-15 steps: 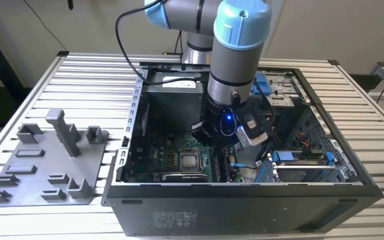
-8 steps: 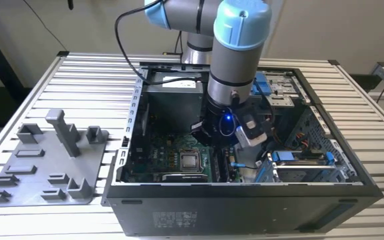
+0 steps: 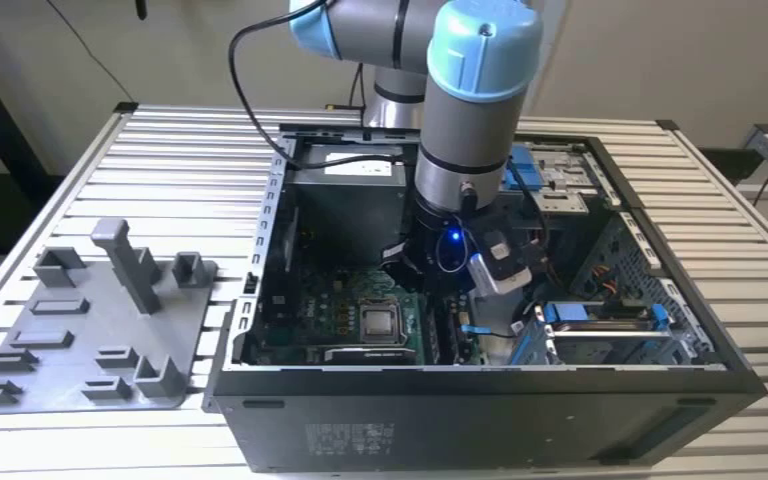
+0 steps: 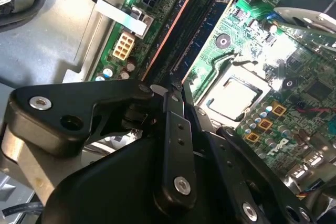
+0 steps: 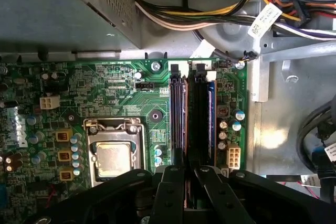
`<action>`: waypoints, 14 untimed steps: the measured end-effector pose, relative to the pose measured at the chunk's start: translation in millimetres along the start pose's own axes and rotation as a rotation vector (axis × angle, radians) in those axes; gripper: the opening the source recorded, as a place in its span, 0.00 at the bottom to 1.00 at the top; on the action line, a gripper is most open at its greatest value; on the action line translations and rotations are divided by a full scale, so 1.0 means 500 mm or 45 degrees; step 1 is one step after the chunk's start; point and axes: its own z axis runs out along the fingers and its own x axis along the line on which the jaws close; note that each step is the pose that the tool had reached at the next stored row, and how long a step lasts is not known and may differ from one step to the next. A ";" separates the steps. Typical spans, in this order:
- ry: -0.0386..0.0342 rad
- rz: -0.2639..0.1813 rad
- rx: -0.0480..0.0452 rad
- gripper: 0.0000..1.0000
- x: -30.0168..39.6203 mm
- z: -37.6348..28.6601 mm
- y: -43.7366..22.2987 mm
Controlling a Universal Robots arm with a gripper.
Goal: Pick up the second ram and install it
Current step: 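Insert the second ram into the second slot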
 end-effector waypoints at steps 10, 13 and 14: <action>0.0005 0.030 0.000 0.14 0.000 0.002 0.000; 0.0011 0.043 0.002 0.14 0.000 0.007 0.001; 0.0013 0.045 0.003 0.14 0.000 0.008 0.002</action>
